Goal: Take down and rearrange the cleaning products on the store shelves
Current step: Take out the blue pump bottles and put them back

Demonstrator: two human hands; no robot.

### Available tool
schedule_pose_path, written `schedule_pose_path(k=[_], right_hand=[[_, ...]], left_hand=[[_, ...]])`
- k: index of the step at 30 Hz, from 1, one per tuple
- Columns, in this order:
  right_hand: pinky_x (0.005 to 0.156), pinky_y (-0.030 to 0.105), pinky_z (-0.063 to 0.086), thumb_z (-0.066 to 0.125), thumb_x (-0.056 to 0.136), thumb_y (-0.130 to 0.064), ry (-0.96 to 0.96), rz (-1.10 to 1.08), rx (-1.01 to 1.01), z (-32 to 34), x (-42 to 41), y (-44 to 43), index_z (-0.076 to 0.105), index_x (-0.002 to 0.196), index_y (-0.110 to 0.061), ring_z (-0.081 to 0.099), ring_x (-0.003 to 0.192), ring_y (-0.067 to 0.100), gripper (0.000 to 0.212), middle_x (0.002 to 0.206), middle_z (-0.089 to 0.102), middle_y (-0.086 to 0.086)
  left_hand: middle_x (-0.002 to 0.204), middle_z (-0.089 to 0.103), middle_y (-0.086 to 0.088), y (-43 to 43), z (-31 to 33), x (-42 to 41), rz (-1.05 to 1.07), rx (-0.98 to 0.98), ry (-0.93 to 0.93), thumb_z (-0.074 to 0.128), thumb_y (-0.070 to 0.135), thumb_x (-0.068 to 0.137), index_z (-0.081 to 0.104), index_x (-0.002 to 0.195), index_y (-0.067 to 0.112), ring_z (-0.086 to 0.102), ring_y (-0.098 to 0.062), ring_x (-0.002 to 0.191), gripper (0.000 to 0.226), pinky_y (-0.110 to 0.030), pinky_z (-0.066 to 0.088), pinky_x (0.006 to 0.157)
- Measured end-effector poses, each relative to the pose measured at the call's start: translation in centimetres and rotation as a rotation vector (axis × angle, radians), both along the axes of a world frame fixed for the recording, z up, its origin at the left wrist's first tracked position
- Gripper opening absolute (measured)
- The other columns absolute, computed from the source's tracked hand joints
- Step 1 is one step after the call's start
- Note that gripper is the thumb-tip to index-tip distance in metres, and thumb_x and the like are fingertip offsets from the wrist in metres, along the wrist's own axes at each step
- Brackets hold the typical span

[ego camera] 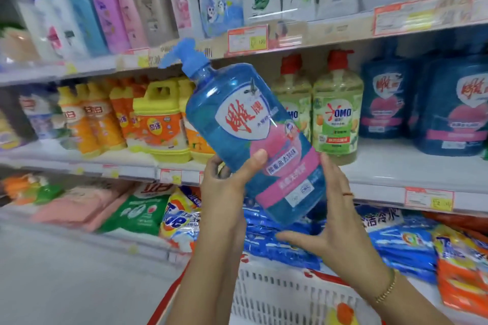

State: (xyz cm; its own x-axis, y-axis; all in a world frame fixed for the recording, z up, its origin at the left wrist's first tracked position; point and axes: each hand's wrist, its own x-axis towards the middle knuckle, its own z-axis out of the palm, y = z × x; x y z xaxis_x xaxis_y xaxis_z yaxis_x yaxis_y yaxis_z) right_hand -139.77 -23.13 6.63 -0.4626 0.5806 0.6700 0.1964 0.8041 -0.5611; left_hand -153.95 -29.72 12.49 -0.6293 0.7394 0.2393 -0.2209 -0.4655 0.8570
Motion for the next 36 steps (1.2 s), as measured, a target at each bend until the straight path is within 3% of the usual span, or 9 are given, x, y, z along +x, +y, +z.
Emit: schedule_pose_path(k=[8,13,17,19,22,25,29,33,36], right_hand=[[0.101,0.006,0.032,0.076,0.053,-0.045,0.287,-0.047,0.194,0.8,0.3,1.7,0.033,0.14,-0.027,0.03,0.129,-0.008,0.098,0.135,0.027,0.0],[0.085,0.01,0.047,0.076,0.056,-0.031,0.47,0.482,-0.338,2.5,1.6,1.4,0.041,0.137,-0.024,0.053,0.118,-0.001,0.088,0.127,0.055,-0.021],[0.08,0.027,0.054,0.082,0.054,-0.055,0.521,0.782,-0.81,1.9,1.2,1.6,0.051,0.131,-0.028,0.057,0.119,0.017,0.087,0.132,0.058,-0.002],[0.077,0.04,0.056,0.078,0.054,-0.063,0.507,0.911,-1.053,1.4,0.7,1.5,0.058,0.125,-0.031,0.059,0.116,0.021,0.08,0.13,0.059,0.001],[0.077,0.053,0.054,0.076,0.054,-0.067,0.501,0.997,-1.258,0.9,0.3,1.6,0.064,0.117,-0.034,0.061,0.112,0.03,0.072,0.126,0.062,0.003],[0.074,0.057,0.054,0.065,0.061,-0.068,0.495,0.919,-1.384,2.1,0.2,1.5,0.058,0.123,-0.034,0.061,0.107,0.041,0.071,0.124,0.063,0.008],[0.082,0.053,0.054,0.038,0.075,-0.066,0.449,0.741,-1.183,3.4,-0.1,1.4,0.053,0.123,-0.038,0.067,0.099,0.032,0.057,0.116,0.068,0.004],[0.086,0.032,0.055,0.062,0.067,-0.057,0.415,0.314,-0.576,3.2,0.3,1.3,0.043,0.12,-0.04,0.063,0.102,0.007,0.058,0.118,0.058,-0.005],[0.102,0.008,0.034,0.08,0.055,-0.044,0.128,0.164,0.002,2.6,0.0,1.1,0.029,0.132,-0.049,0.028,0.137,0.007,0.092,0.147,0.019,-0.007]], left_hand=[[0.123,0.066,-0.005,0.5,0.0,0.4,-0.26,0.063,0.113,0.087,0.029,0.056,0.055,0.126,0.015,0.064,-0.023,0.112,0.078,-0.033,0.056,0.084],[0.133,0.058,-0.008,1.4,-1.0,-1.5,-0.45,0.112,0.087,0.093,0.038,0.05,0.054,0.128,0.014,0.056,-0.024,0.123,0.09,-0.041,0.049,0.096],[0.132,0.059,-0.005,1.8,-1.8,-2.6,-0.499,0.13,0.033,0.093,0.036,0.049,0.047,0.137,0.014,0.057,-0.023,0.122,0.102,-0.041,0.052,0.095],[0.116,0.068,-0.004,1.9,-2.0,-3.3,-0.497,0.141,0.017,0.096,0.034,0.043,0.061,0.122,0.015,0.063,-0.021,0.111,0.088,-0.045,0.049,0.096],[0.098,0.074,0.0,1.4,-2.2,-4.0,-0.473,0.148,0.006,0.097,0.032,0.038,0.073,0.098,0.018,0.069,-0.016,0.095,0.067,-0.042,0.058,0.082],[0.098,0.074,-0.001,0.9,-1.8,-3.9,-0.379,0.156,-0.049,0.095,0.032,0.043,0.06,0.115,0.014,0.07,-0.015,0.092,0.082,-0.034,0.058,0.067],[0.105,0.073,-0.001,0.9,-1.8,-3.1,-0.211,0.119,-0.124,0.082,0.019,0.067,0.05,0.135,0.011,0.07,-0.015,0.094,0.076,-0.032,0.057,0.066],[0.115,0.069,-0.003,0.7,-2.0,-3.2,-0.115,0.089,-0.139,0.071,0.026,0.074,0.049,0.137,0.015,0.068,-0.016,0.098,0.068,-0.031,0.056,0.067],[0.12,0.068,-0.004,0.6,-1.8,-2.7,-0.063,0.09,-0.108,0.07,0.028,0.072,0.049,0.137,0.02,0.069,-0.015,0.096,0.068,-0.031,0.057,0.071]])
